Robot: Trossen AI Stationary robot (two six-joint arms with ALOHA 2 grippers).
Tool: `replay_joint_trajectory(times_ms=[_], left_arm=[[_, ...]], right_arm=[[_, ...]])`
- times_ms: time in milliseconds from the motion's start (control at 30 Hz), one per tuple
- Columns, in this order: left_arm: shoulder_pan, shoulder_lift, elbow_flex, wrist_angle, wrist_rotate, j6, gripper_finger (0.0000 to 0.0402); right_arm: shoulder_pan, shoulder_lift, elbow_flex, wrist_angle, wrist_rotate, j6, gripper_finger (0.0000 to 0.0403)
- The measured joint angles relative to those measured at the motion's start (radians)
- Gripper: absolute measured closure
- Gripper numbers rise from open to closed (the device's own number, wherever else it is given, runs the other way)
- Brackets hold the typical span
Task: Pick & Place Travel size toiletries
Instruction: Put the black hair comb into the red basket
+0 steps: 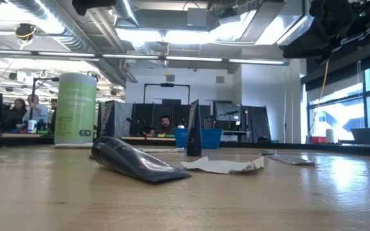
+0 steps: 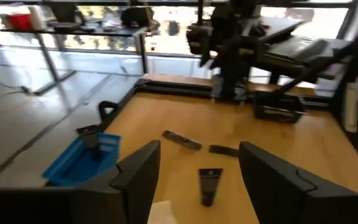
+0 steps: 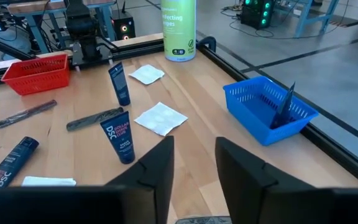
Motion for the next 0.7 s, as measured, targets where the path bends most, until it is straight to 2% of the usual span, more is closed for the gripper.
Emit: replay_joint_trajectory(times_ms=[167, 500, 700], left_arm=[[-0.034, 0.029, 0.0, -0.004, 0.061, -0.003, 0.0189], [-0.141, 0.181, 0.0, -0.007, 0.059, -0.014, 0.0189], [-0.203, 0.256, 0.0, -0.067, 0.058, -0.013, 0.019]], right_arm=[[0.0, 0.0, 0.0, 0.0, 0.0, 0.0, 0.0272], [0.0, 0.0, 0.0, 0.0, 0.0, 0.0, 0.0258], [0.0, 0.0, 0.0, 0.0, 0.0, 0.0, 0.0251]])
